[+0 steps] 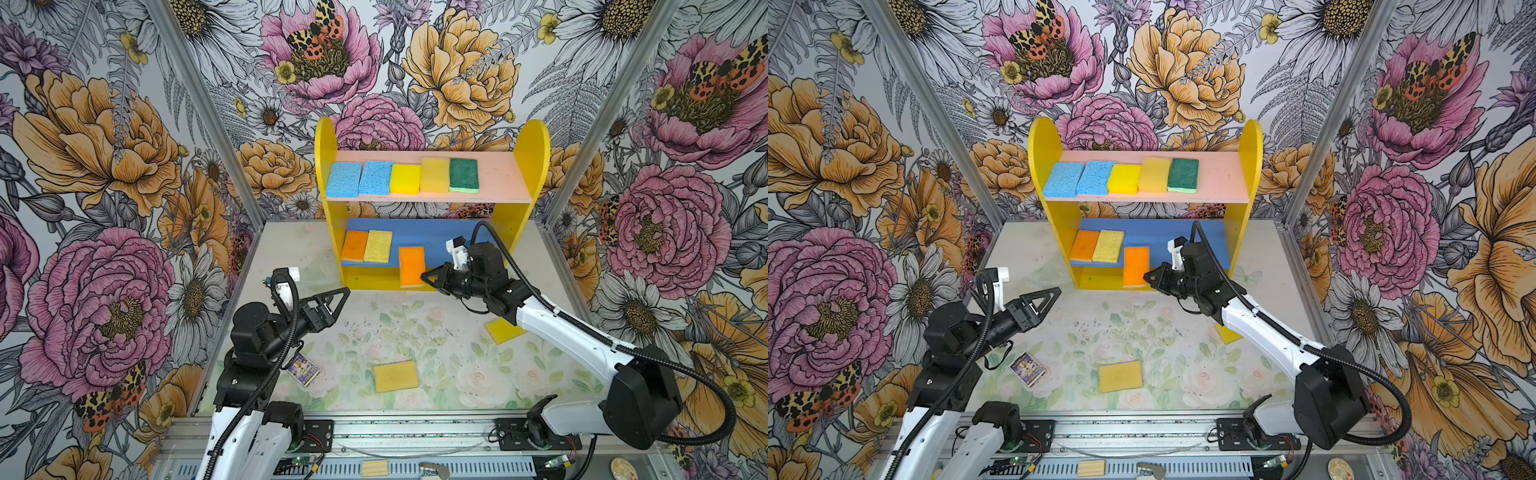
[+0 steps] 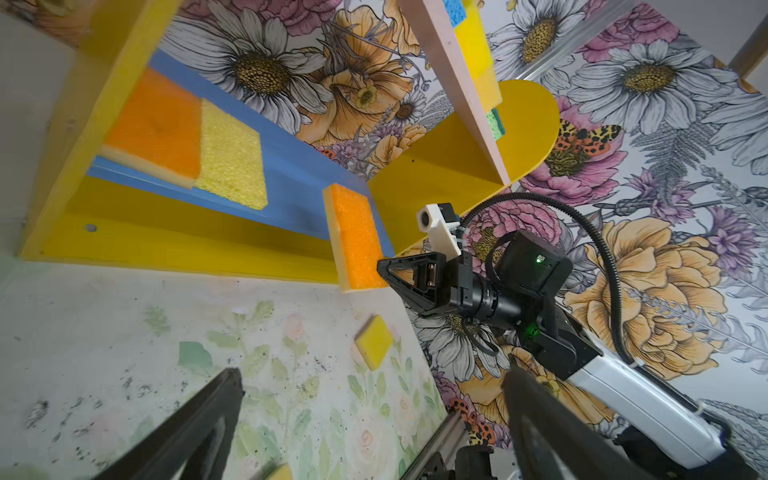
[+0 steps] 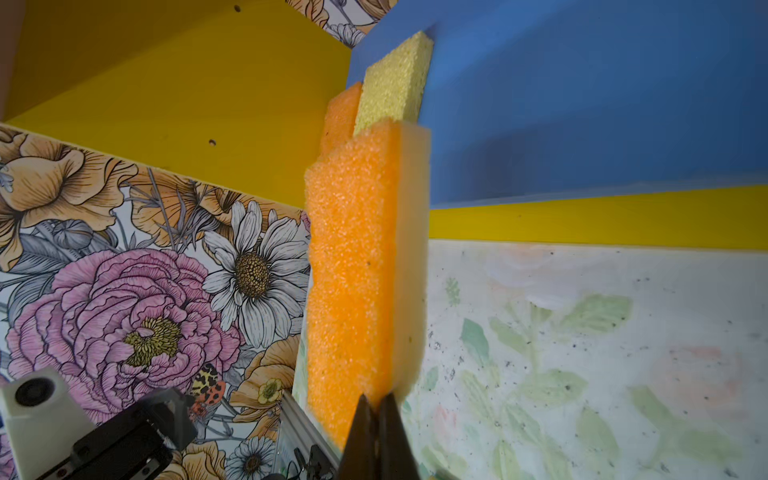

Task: Place and organize the cleaning sponges onto the shelf
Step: 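Carry the sponge onto the blue shelf with the right gripper while left withdraws, then open the right gripper and withdraw it from the shelf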

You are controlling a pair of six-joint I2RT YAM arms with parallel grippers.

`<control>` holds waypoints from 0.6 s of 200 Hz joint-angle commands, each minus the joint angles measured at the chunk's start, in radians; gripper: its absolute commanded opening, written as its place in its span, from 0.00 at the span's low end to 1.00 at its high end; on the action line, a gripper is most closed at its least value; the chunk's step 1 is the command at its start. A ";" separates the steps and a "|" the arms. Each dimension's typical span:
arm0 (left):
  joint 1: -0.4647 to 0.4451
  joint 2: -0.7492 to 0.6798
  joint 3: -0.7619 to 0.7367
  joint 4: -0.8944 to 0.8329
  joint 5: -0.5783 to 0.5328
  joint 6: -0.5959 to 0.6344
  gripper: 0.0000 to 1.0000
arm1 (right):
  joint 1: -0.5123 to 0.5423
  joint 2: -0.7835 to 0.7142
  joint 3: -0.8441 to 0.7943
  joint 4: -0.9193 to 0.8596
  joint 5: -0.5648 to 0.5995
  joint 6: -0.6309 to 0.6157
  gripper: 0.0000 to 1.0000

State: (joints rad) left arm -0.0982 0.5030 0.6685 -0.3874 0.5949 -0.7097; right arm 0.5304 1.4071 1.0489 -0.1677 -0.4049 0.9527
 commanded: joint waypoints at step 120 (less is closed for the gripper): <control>0.020 0.041 0.017 -0.281 -0.066 0.150 0.99 | -0.036 0.348 0.326 0.022 0.183 -0.031 0.00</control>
State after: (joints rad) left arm -0.0807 0.5396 0.6716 -0.6579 0.5343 -0.5896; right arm 0.5022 1.7176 1.3293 -0.1646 -0.2516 0.9333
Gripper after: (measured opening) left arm 0.987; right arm 0.048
